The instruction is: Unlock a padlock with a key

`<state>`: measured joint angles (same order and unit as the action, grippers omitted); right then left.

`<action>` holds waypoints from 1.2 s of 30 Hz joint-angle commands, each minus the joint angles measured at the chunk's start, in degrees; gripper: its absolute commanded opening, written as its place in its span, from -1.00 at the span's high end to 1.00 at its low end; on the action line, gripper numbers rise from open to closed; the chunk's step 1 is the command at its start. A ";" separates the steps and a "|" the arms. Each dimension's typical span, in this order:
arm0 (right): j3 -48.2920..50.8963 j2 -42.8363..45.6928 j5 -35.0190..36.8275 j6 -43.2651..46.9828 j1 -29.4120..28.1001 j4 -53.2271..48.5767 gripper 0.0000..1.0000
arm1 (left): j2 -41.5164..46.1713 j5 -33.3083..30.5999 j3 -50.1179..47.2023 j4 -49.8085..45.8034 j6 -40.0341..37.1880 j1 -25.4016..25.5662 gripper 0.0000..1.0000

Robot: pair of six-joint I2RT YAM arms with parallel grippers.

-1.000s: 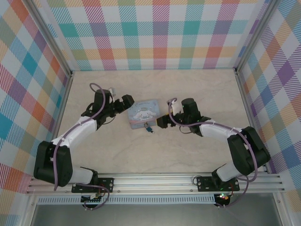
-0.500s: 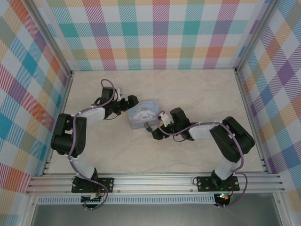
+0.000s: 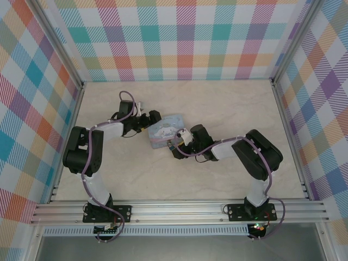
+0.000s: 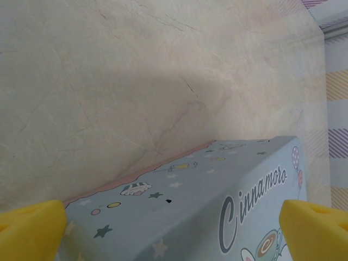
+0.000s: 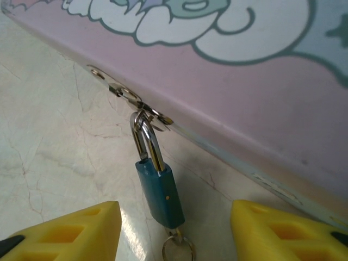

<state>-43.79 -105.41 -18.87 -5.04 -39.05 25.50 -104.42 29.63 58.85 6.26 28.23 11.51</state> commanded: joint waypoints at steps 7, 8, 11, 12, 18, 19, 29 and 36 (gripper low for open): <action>-0.64 -2.53 -0.13 -0.60 -0.77 6.08 0.15 | 0.16 -0.18 -2.05 0.33 -0.81 -0.28 -1.00; -0.59 -2.69 -0.28 -1.00 -0.77 6.70 0.17 | 0.25 -0.43 -2.47 0.65 -0.52 -0.30 -1.00; -0.40 -3.12 -1.26 -1.98 -0.77 8.01 0.23 | 0.62 -1.02 -4.03 1.81 0.36 -0.31 -1.00; -0.42 -3.19 -1.48 -2.07 -0.77 8.13 0.25 | 0.76 -1.31 -4.44 1.97 0.52 -0.30 -1.00; 0.09 -2.67 -0.42 -1.61 -0.72 7.75 0.44 | 1.49 -2.67 -6.95 3.23 1.11 -0.34 -1.00; 0.28 -2.41 0.23 -1.26 -0.77 7.27 0.48 | 1.51 -2.90 -7.09 3.28 1.11 -0.30 -1.00; 2.89 2.78 15.01 5.03 -1.67 1.52 0.71 | 2.96 -5.08 -8.87 2.86 1.36 -0.35 -1.00; 4.13 4.18 27.44 6.42 -3.76 0.87 0.79 | 8.95 -5.84 -14.36 4.40 3.41 -0.25 -1.00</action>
<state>-40.66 -102.59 1.02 -0.49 -42.33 27.73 -98.48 25.96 47.18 12.56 30.87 11.49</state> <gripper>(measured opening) 0.130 0.999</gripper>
